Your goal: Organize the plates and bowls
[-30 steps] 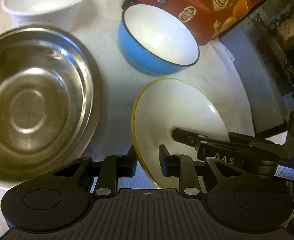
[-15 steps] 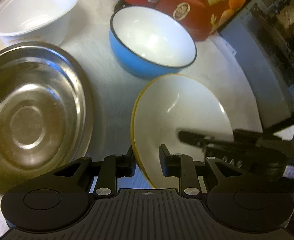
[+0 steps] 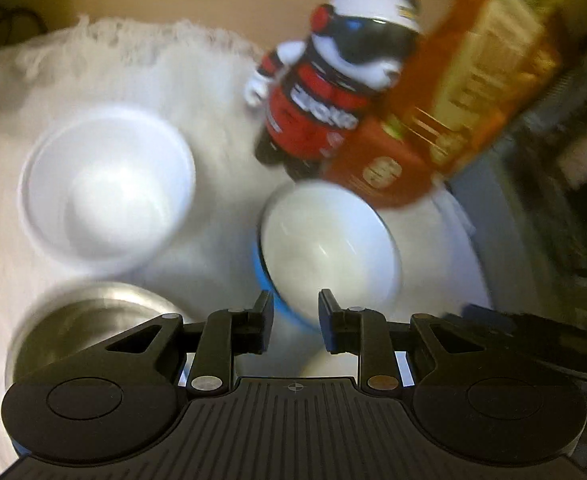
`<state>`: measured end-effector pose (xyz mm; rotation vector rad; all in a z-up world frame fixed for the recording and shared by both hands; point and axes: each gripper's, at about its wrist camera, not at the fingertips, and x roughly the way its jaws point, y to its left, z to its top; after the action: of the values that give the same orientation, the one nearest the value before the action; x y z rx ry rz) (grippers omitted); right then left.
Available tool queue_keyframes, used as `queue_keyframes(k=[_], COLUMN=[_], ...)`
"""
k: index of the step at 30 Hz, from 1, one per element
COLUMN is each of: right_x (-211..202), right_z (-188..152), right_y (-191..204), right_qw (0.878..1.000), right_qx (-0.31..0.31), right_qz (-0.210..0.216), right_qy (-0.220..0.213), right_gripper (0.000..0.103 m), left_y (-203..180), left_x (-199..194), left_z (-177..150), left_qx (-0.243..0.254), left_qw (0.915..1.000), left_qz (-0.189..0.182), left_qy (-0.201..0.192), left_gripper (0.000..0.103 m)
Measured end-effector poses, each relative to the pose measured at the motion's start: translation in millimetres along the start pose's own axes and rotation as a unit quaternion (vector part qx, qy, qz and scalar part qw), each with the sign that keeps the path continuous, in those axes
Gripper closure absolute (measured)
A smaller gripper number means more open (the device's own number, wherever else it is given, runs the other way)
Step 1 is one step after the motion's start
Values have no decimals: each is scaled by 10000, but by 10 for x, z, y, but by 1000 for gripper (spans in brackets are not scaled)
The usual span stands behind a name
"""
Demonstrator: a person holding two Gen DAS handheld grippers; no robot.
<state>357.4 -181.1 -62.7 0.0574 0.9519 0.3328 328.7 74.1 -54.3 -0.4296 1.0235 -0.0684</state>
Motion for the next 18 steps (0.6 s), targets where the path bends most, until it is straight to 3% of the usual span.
queue_keyframes(k=[5,9,12,15,18], right_x=[582,903,1029,1042,1059], right_z=[234,300,269,235,244], right_y=[54,73,81,128,138], right_qw=[9989,9968,9951,9928,9924], right_qx=[161,127,156,72,37], right_qz=[-97,-152,53,498,543], right_qy=[441,774,972,1085,1102], right_gripper=[46,46,46,39,45], left_y=[-36,30,32,-18,17], left_x=[513,751,899,952,971], left_z=[187,210,199,182,176], left_qx=[175,65,-88,-46,-181], left_qw=[9977,9973,9977,9972,9971], left_qz=[656,687,517,623,561], left_qy=[86,257,434,412,473], left_gripper=[75,75,72,72,73])
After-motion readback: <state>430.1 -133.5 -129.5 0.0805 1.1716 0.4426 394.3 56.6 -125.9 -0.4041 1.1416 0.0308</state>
